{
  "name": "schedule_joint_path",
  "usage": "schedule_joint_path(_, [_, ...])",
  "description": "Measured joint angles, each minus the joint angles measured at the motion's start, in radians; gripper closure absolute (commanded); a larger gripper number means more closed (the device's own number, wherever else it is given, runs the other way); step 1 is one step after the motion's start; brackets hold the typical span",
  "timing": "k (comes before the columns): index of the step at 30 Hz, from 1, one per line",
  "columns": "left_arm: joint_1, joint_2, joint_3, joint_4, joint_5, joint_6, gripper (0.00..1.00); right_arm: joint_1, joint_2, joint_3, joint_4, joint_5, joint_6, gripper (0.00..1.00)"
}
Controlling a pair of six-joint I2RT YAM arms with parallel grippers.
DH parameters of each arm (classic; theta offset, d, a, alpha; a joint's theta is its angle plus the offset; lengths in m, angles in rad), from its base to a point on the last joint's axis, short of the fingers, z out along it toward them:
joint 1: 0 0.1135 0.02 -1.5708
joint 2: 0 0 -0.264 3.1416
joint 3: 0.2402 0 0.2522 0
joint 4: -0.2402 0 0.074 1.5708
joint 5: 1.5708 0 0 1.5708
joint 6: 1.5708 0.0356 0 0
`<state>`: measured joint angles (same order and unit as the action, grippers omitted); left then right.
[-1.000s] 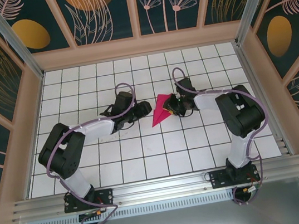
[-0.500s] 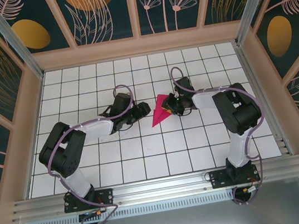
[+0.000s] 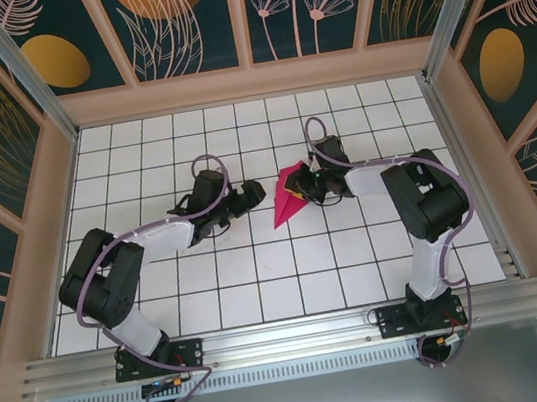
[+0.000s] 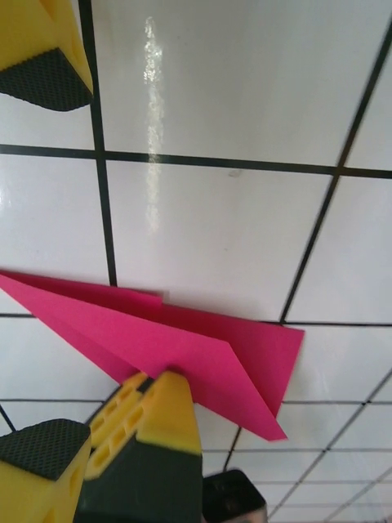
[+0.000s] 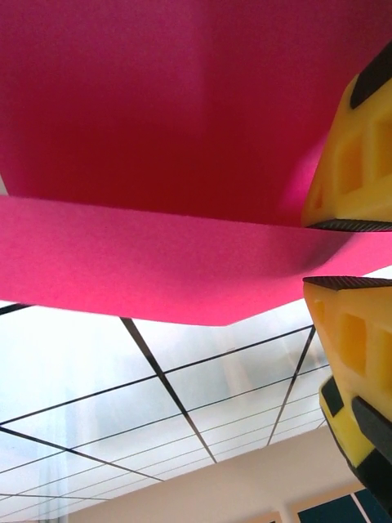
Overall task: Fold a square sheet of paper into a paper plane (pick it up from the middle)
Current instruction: Pick up the paper from the center of the table, then turn over the paper at the center of the table.
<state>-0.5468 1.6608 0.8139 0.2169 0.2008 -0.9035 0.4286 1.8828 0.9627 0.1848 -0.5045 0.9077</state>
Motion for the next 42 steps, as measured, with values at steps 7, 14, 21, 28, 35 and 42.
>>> schedule_joint_path(7, [0.024, -0.019, -0.004, 0.021, 0.01, -0.011, 0.02, 0.01, 0.032, -0.003, 0.022, -0.013, -0.007, 0.89])
schedule_joint_path(14, [0.058, -0.019, -0.05, 0.105, 0.099, -0.098, 0.01, 0.008, 0.022, -0.004, 0.026, -0.036, -0.047, 0.97])
schedule_joint_path(21, [0.07, -0.03, -0.051, 0.243, 0.235, -0.116, 0.02, -0.058, -0.14, -0.027, 0.137, -0.222, -0.079, 0.97])
schedule_joint_path(28, [0.07, -0.047, -0.092, 0.537, 0.399, -0.219, 0.07, -0.09, -0.2, -0.031, 0.286, -0.414, -0.025, 0.96])
schedule_joint_path(35, [0.07, -0.036, -0.098, 0.734, 0.486, -0.304, 0.09, -0.072, -0.2, -0.031, 0.393, -0.499, 0.081, 0.95])
schedule_joint_path(42, [0.07, -0.029, -0.112, 0.737, 0.494, -0.32, 0.01, -0.053, -0.2, -0.031, 0.486, -0.527, 0.166, 0.95])
